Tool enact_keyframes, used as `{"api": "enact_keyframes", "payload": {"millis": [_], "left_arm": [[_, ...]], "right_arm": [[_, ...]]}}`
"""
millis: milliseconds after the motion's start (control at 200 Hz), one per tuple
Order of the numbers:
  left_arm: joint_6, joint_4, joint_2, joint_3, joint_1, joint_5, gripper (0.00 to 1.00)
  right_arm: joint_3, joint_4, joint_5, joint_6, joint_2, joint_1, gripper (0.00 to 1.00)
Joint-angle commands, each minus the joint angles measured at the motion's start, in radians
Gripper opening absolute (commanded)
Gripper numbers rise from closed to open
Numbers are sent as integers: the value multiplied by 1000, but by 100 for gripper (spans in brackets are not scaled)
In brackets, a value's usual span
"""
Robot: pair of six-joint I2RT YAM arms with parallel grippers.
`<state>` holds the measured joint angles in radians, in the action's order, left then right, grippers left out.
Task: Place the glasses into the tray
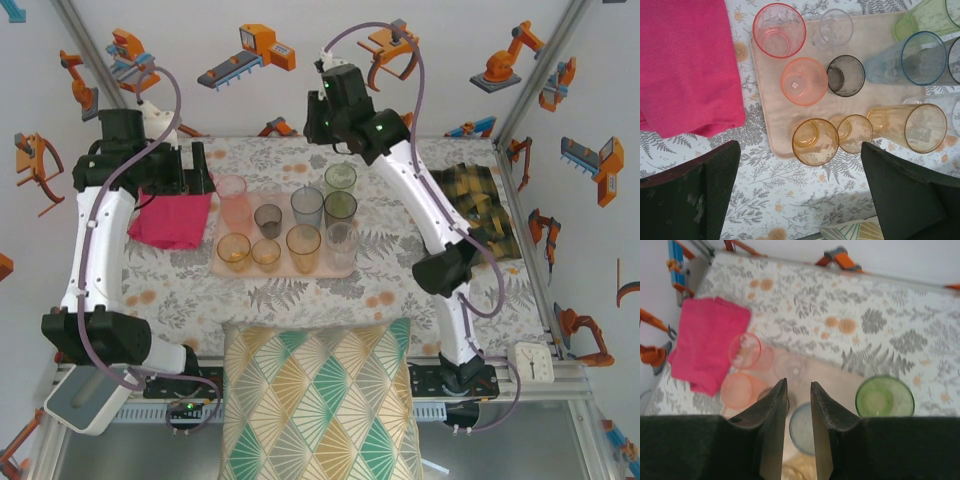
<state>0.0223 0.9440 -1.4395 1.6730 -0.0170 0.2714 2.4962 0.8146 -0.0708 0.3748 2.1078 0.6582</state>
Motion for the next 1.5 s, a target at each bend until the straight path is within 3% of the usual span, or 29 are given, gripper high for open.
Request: {"api": "enact_keyframes", "payload": {"millis": [0, 446, 1072, 1497], "left_arm": [[-29, 28, 41, -23, 34, 42, 99], [-59, 32, 86, -67, 132, 60, 99], [-55, 13, 89, -111, 137, 75, 99], [-56, 9, 79, -120, 137, 72, 99]], "right_arm": [[-96, 140, 27, -25, -46, 55, 28], [-229, 138, -7, 9, -91, 168, 33], [-257, 114, -15, 18, -41, 170, 35], [-147, 112, -18, -9, 99, 169, 35]]}}
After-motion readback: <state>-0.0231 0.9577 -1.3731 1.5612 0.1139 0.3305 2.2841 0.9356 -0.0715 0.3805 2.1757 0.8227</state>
